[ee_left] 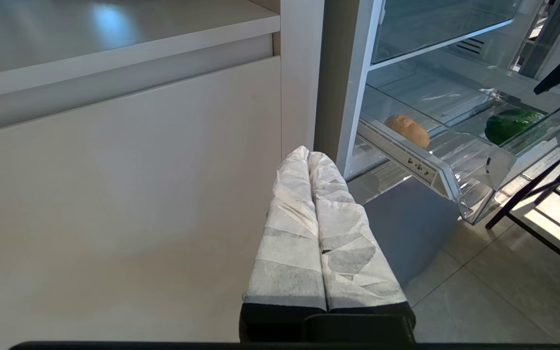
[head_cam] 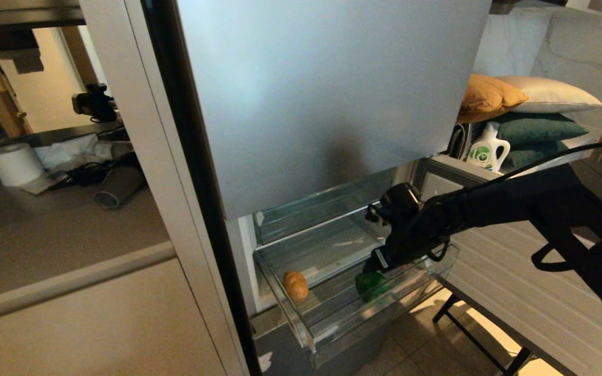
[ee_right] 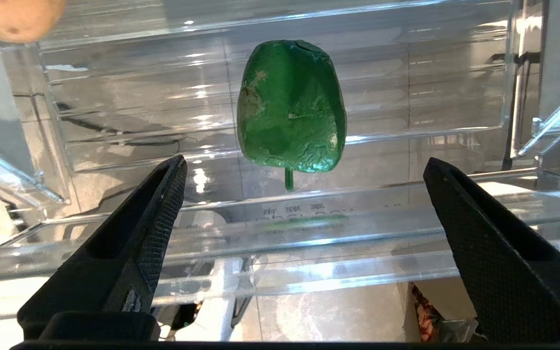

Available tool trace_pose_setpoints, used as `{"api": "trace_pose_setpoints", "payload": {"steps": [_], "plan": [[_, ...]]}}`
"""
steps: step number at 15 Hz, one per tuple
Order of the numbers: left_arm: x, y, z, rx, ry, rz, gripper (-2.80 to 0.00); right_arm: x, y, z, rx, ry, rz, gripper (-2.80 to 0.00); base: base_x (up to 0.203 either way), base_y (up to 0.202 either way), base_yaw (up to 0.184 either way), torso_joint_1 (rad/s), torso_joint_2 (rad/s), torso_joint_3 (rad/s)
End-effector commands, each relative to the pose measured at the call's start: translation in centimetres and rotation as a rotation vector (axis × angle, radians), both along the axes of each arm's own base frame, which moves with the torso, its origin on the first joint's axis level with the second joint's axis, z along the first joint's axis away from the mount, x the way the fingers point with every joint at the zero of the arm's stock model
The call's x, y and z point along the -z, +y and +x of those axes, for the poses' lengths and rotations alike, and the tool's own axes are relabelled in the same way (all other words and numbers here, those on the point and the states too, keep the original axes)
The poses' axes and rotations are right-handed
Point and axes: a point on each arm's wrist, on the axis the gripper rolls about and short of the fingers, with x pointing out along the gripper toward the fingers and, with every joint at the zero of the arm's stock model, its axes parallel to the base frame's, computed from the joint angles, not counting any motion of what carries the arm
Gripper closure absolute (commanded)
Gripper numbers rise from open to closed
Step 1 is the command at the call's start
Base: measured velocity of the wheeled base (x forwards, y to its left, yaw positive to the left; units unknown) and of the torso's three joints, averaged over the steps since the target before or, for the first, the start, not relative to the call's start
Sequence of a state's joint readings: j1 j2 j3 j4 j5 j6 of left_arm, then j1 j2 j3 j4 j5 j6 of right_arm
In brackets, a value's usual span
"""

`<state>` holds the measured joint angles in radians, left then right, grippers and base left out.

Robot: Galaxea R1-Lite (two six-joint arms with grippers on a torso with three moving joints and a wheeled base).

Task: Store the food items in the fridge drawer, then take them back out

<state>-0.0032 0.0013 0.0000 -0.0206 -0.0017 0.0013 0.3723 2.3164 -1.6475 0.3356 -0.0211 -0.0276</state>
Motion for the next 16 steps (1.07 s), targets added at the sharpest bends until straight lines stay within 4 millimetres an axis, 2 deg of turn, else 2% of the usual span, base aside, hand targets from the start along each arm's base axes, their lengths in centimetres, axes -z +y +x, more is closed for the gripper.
{"api": "trace_pose_setpoints", "payload": {"steps": [1,16], "plan": [[0.3,0.0,0.1,0.001,0.01,0.0,0.0,1.0,0.1,0.3,0.0,0.019,-0.008,-2.8,0.0,0.0,0.0,0.079,-0.15,-0.073],[0.3,0.0,0.1,0.0,0.01,-0.001,0.0,4.6,0.8,1.2,-0.01,0.075,-0.034,-2.8,0.0,0.0,0.0,0.017,-0.03,-0.019]]}}
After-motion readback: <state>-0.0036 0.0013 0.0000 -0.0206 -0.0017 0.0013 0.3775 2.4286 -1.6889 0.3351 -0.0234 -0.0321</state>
